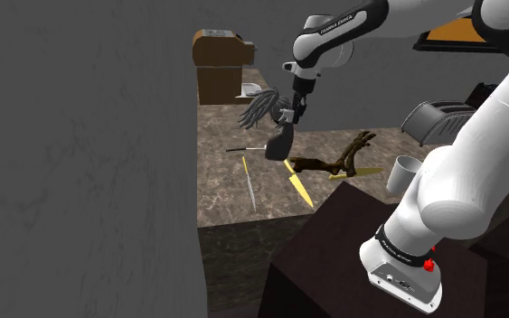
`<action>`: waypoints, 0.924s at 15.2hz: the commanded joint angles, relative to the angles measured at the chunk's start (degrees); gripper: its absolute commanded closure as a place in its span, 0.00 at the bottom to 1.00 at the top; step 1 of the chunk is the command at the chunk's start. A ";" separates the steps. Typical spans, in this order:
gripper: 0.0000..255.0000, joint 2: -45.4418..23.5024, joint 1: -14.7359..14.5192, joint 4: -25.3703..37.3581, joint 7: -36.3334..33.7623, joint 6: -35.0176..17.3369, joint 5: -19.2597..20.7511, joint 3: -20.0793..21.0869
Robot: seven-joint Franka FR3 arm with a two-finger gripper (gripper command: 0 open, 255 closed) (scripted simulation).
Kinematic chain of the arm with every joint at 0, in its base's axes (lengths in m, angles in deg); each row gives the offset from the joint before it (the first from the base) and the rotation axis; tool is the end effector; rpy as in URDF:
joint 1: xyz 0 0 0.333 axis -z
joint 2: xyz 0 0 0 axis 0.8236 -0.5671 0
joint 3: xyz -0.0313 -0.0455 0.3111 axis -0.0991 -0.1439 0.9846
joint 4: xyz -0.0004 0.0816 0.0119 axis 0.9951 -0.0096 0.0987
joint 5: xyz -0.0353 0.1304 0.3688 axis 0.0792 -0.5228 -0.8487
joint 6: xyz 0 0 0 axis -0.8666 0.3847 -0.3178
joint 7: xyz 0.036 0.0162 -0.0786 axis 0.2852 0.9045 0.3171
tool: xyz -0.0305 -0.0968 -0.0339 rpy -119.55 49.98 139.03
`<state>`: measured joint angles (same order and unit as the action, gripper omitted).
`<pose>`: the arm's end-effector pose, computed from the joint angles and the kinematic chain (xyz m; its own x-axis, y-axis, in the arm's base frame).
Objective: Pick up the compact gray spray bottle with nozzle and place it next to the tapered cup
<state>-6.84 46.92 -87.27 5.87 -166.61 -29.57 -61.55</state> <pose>0.4890 -0.1634 0.3959 0.7527 0.6563 0.0517 0.6584 -0.7502 -0.0611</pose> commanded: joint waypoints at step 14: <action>1.00 4.36 0.01 7.55 -2.29 11.39 2.35 0.62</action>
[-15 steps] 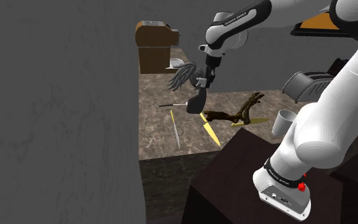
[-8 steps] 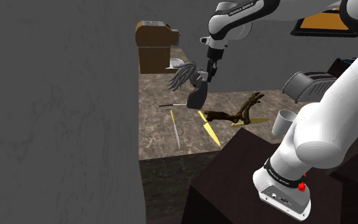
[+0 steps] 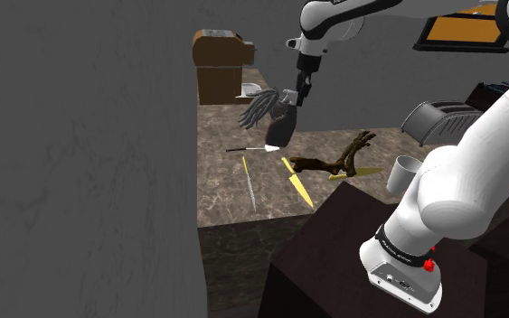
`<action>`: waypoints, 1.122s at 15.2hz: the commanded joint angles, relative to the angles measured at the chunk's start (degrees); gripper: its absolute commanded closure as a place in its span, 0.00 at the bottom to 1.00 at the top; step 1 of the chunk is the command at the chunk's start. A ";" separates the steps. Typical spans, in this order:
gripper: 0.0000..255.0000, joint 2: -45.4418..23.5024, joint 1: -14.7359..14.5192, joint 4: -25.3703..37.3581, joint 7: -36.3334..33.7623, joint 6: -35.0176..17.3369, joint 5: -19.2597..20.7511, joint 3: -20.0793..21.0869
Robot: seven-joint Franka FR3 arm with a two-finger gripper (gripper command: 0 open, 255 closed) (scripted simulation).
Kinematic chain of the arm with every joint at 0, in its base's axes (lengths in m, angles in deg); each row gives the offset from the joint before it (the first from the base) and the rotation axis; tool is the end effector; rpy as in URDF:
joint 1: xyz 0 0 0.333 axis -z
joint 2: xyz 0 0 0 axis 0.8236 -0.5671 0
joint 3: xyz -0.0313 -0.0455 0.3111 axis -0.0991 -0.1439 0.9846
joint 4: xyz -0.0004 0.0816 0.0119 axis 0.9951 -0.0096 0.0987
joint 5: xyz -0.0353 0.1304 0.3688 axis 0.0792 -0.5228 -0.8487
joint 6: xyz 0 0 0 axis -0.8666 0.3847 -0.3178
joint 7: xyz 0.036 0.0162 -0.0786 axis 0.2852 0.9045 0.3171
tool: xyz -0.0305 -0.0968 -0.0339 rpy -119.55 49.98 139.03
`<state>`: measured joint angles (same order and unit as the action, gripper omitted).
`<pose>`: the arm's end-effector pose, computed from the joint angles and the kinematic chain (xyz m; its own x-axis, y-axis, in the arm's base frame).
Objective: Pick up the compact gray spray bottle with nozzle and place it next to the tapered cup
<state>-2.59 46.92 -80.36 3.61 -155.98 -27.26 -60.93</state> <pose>0.4886 -0.1639 0.4699 0.7528 0.6562 0.0515 0.6582 -0.7503 -0.0609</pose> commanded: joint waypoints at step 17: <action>1.00 1.37 -0.22 12.53 -1.19 13.75 0.58 0.56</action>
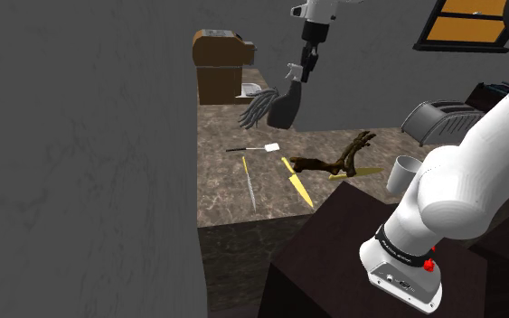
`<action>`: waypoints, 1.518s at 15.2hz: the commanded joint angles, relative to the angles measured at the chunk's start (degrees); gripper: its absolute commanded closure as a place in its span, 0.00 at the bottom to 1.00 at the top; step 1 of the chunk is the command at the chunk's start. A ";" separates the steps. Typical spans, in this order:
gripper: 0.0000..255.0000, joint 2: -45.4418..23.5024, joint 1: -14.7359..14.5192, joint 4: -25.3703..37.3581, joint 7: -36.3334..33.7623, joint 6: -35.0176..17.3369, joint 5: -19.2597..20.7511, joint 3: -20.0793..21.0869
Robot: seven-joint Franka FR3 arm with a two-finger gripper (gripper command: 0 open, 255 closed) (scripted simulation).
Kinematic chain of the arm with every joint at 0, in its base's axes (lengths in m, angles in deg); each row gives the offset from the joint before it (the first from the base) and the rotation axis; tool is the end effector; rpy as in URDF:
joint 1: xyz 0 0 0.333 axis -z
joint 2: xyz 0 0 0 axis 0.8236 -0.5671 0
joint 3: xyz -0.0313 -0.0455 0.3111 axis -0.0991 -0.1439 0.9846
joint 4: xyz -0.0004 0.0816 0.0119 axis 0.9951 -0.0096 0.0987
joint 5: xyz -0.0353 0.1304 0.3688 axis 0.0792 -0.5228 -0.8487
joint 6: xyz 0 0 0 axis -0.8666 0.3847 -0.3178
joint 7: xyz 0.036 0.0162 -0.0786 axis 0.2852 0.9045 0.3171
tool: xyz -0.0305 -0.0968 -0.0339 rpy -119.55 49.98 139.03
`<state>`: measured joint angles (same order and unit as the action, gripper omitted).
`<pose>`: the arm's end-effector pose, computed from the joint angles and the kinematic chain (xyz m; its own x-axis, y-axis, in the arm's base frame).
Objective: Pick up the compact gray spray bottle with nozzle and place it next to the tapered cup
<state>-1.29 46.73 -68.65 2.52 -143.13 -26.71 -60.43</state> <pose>0.4893 -0.1649 0.5585 0.7528 0.6562 0.0516 0.6582 -0.7503 -0.0610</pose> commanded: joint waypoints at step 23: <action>1.00 13.97 7.77 -2.94 13.60 9.34 9.19 -8.15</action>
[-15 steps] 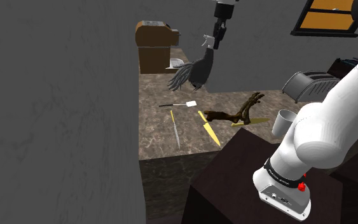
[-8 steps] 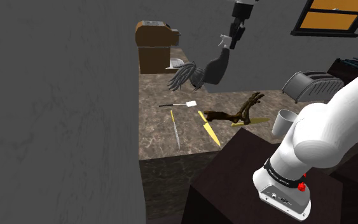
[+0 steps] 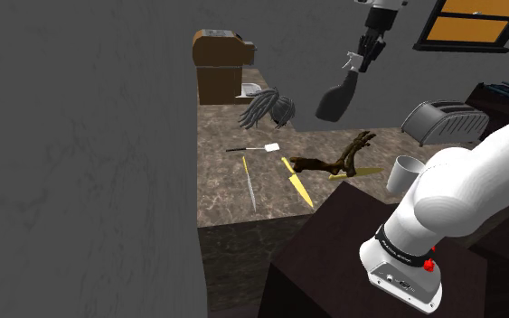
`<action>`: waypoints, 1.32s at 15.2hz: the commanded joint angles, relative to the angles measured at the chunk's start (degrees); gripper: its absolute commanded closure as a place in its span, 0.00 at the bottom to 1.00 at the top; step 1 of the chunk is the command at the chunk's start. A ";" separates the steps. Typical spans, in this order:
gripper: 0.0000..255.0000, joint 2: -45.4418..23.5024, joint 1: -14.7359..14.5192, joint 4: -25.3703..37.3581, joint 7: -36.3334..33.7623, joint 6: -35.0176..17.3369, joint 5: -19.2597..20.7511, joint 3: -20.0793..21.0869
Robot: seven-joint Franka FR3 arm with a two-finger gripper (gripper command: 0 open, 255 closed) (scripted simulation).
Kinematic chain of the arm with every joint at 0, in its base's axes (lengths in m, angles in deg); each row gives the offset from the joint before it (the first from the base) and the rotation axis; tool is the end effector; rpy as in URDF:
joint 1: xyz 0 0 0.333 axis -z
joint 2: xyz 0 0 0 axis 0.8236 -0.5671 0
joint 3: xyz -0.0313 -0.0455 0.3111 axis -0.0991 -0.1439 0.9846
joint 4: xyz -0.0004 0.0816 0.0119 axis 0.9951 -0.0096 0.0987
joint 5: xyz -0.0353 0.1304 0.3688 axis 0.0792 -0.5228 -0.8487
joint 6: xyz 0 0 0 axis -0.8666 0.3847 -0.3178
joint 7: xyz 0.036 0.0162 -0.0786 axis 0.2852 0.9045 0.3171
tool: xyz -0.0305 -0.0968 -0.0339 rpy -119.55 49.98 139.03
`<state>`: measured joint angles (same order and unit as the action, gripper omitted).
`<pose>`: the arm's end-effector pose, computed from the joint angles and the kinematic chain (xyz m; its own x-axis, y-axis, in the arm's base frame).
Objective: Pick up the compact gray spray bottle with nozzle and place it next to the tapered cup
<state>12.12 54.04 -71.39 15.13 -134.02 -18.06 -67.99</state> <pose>0.3494 -0.2885 0.6060 0.7535 0.6555 0.0515 0.6575 -0.7510 -0.0611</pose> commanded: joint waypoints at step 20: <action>1.00 2.54 6.36 2.51 22.77 1.32 8.16 -17.45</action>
<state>14.62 60.35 -68.16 37.79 -131.95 -10.03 -85.17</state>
